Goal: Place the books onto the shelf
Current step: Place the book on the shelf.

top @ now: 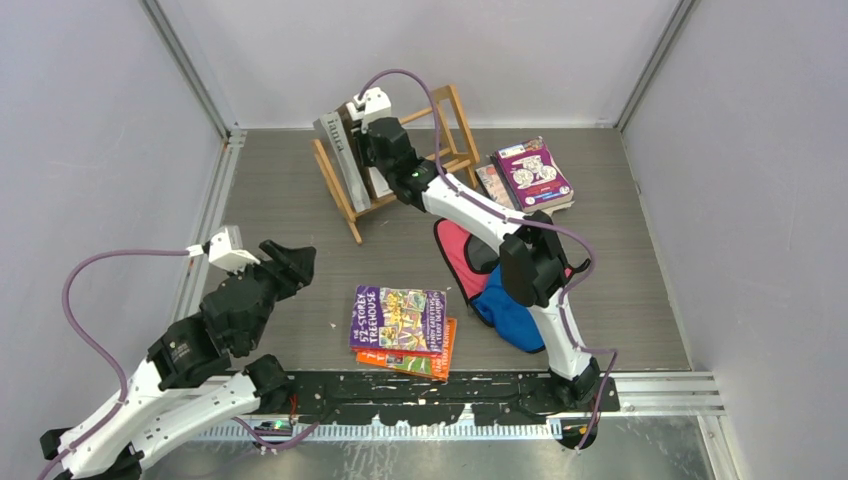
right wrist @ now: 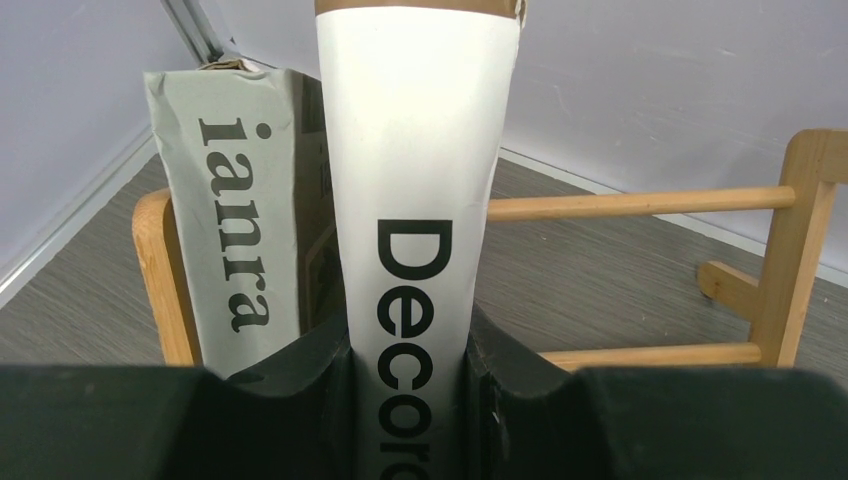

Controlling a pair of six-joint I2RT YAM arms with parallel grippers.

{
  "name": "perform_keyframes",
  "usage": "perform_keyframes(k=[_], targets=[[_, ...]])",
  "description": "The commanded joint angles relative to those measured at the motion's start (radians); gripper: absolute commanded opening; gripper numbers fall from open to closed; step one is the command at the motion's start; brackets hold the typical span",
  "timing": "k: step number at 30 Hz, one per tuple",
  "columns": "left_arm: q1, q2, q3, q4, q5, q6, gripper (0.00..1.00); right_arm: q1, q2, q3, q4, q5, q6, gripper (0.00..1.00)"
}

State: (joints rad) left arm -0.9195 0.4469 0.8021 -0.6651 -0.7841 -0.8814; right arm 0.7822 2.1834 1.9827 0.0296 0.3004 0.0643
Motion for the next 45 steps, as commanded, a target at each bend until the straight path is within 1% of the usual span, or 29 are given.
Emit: perform_keyframes(k=[1, 4, 7, 12, 18, 23, 30, 45], targets=[[0.005, -0.03, 0.007, 0.006, -0.005, -0.001, 0.62, 0.011, -0.003, 0.064, 0.059, -0.003, 0.004, 0.3], [0.005, -0.038, 0.003, 0.0, -0.007, -0.004, 0.62, 0.014, 0.009, 0.071, 0.056, -0.001, 0.004, 0.3], [0.006, -0.037, 0.006, -0.001, -0.007, -0.002, 0.62, 0.013, 0.022, 0.082, 0.048, -0.001, 0.001, 0.33], [0.005, -0.035, 0.003, 0.0, -0.006, -0.002, 0.62, 0.015, 0.031, 0.074, 0.044, -0.001, 0.001, 0.43], [0.005, -0.034, -0.003, 0.004, 0.003, -0.01, 0.62, 0.015, 0.018, 0.04, 0.059, -0.004, 0.009, 0.52], [0.005, -0.027, -0.003, 0.011, 0.015, -0.016, 0.62, 0.018, -0.009, 0.022, 0.068, -0.005, 0.009, 0.56], [0.005, -0.02, 0.003, 0.012, 0.03, -0.03, 0.62, 0.026, -0.056, -0.004, 0.08, 0.003, 0.001, 0.57], [0.005, -0.022, 0.02, -0.024, 0.025, -0.048, 0.6, 0.049, -0.221, -0.135, 0.124, 0.039, -0.028, 0.58]])
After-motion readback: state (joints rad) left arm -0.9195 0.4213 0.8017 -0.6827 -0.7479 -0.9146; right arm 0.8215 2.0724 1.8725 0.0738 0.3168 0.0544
